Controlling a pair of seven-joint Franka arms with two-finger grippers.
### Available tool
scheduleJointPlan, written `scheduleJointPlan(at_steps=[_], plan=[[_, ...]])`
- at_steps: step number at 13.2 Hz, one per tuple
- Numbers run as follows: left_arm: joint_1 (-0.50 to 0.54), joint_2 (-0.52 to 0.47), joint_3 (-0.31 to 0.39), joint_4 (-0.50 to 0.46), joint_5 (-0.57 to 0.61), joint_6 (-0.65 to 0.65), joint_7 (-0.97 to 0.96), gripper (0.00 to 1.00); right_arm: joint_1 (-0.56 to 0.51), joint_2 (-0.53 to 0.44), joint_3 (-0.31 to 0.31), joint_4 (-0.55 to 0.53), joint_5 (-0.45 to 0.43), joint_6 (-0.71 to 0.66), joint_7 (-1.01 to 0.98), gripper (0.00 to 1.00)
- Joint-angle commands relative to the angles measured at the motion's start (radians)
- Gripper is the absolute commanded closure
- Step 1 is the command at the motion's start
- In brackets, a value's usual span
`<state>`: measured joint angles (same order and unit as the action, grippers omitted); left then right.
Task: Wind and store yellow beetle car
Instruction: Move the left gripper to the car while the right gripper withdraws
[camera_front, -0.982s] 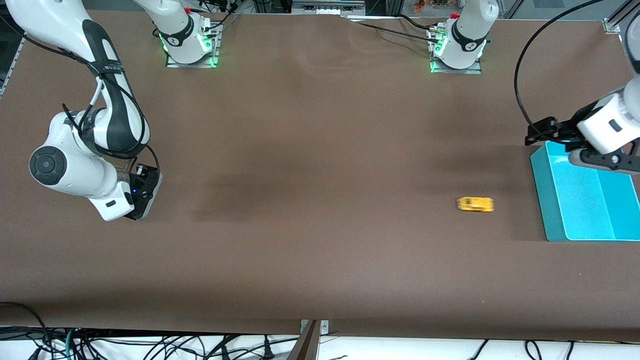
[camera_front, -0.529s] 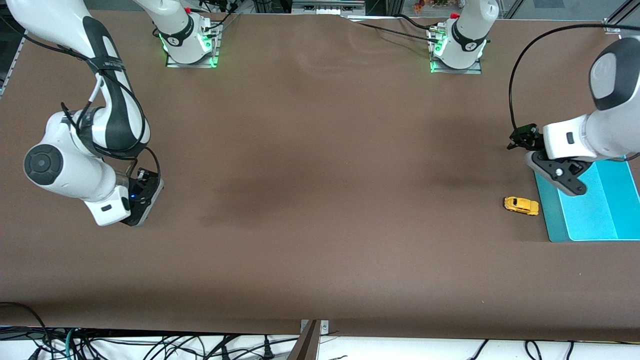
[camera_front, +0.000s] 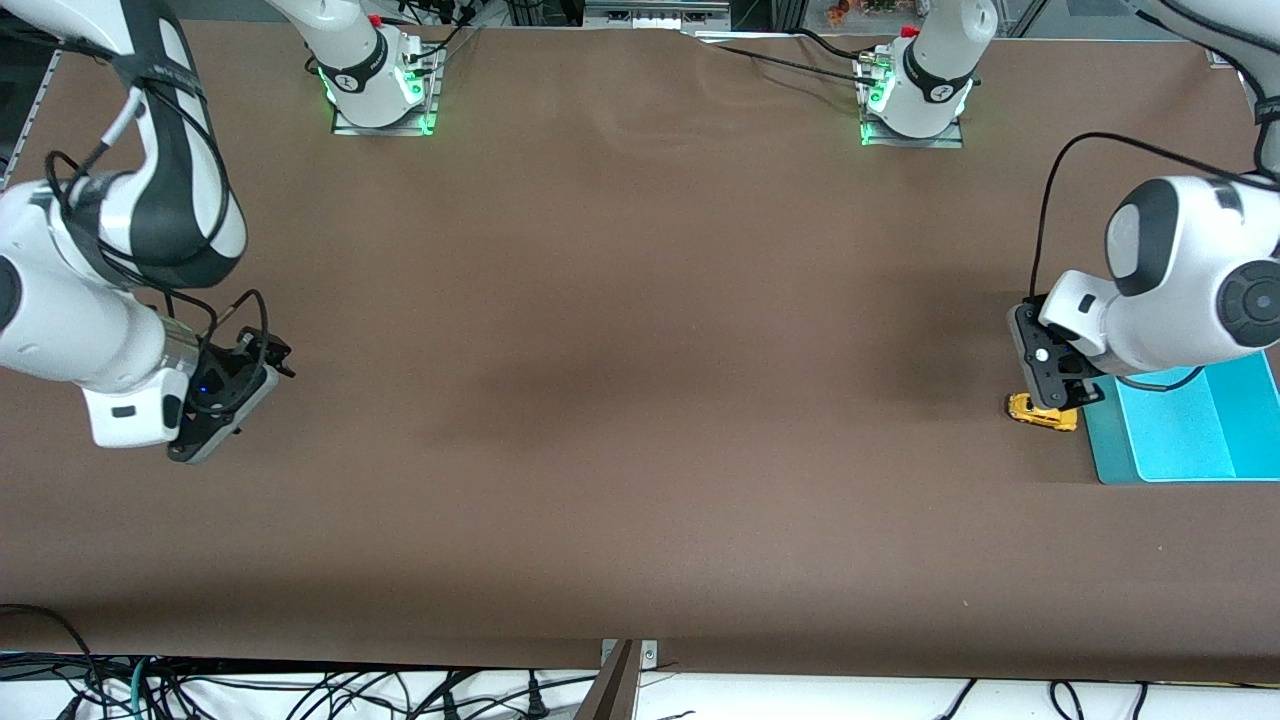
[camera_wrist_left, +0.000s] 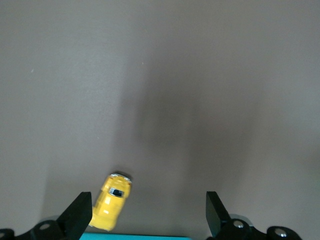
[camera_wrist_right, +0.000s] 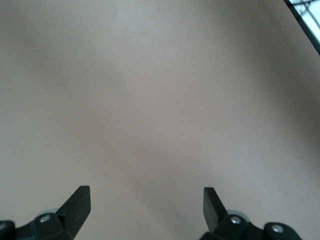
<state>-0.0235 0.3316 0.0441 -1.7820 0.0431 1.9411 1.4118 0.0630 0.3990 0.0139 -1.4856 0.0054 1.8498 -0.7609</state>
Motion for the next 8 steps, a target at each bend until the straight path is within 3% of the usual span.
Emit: scheduleJointPlan(at_steps=[1,6,8], plan=[[0.050,0.000,-0.009,-0.083,0.024,0.151,0.204,0.00,0.000,-0.078,-0.002,-0.005,-0.007,-0.096,0.180,0.00],[0.122,0.046,-0.009,-0.171,0.024,0.389,0.406,0.00,0.004,-0.160,-0.002,0.004,-0.018,-0.281,0.539,0.00],[0.145,0.070,-0.007,-0.195,0.024,0.447,0.412,0.00,0.000,-0.204,-0.003,-0.014,0.019,-0.301,0.693,0.00]])
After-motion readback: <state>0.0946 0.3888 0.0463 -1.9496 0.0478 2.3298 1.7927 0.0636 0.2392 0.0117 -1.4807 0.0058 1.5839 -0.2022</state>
